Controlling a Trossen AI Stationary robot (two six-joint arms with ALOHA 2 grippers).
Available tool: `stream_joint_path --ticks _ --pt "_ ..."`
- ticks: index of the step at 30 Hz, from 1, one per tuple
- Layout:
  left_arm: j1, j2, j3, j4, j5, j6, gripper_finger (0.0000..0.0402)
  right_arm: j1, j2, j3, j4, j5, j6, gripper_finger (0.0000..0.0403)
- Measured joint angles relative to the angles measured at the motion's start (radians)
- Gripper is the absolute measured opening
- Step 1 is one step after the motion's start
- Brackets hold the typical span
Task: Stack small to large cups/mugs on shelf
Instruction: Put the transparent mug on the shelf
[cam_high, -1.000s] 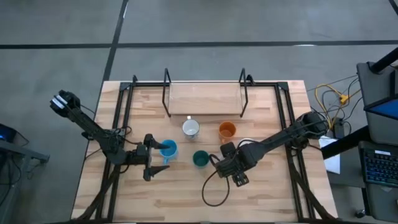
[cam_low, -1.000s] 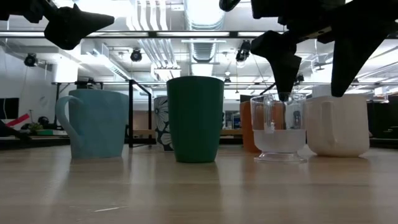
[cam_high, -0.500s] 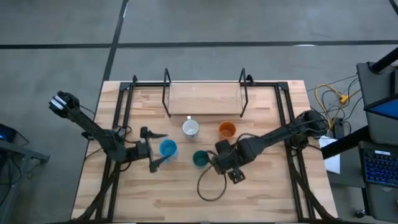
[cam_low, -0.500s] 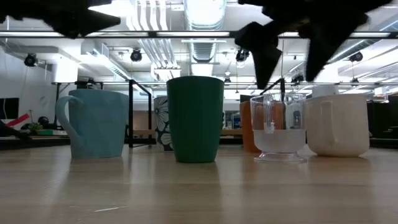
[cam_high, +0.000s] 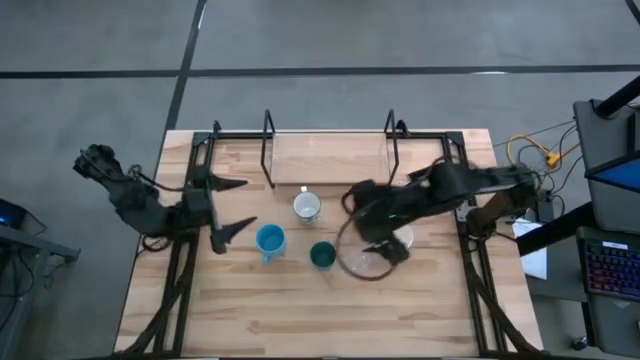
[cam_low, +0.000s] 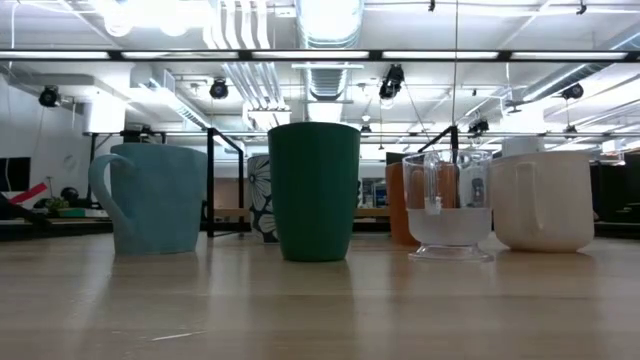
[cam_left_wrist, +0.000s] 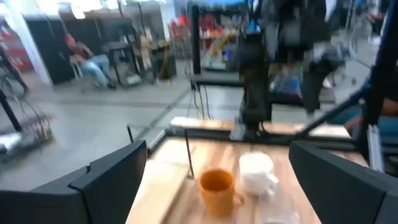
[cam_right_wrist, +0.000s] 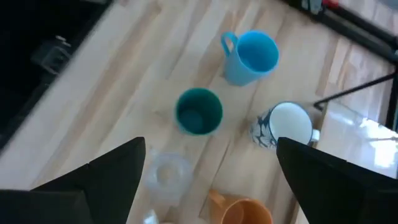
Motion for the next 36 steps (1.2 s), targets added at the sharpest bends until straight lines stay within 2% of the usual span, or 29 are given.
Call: stream_joint_path --ticks 3,5,10,15,23,32,36 --pt "0.000 0.036 0.132 -0.256 0.006 -0.099 0.0379 -0.020 -0.031 0.060 -0.084 0.011 0.017 0.0356" --pt "0.000 0.061 0.198 -0.367 0.004 -0.138 0.0379 -0.029 -0.049 0.090 -0.128 0.025 0.029 0.0356" --pt "0.000 0.091 0.326 -0.454 -0.047 -0.088 0.0379 -0.034 -0.100 0.164 -0.141 0.106 0.035 0.0356" --pt "0.005 0.088 0.322 -0.498 -0.056 -0.065 0.0379 -0.056 -0.140 0.185 -0.140 0.146 0.089 0.0356" --pt "0.034 0.085 0.296 -0.660 -0.054 -0.256 0.0379 -0.065 -0.162 0.167 -0.144 0.143 0.138 0.0354" --pt "0.065 0.132 0.271 -0.735 0.117 -0.454 0.0379 -0.063 -0.143 0.155 -0.138 0.140 0.237 0.0350" --pt "0.065 0.152 0.236 -0.744 0.119 -0.476 0.0379 -0.064 -0.149 0.155 -0.130 0.151 0.237 0.0350"
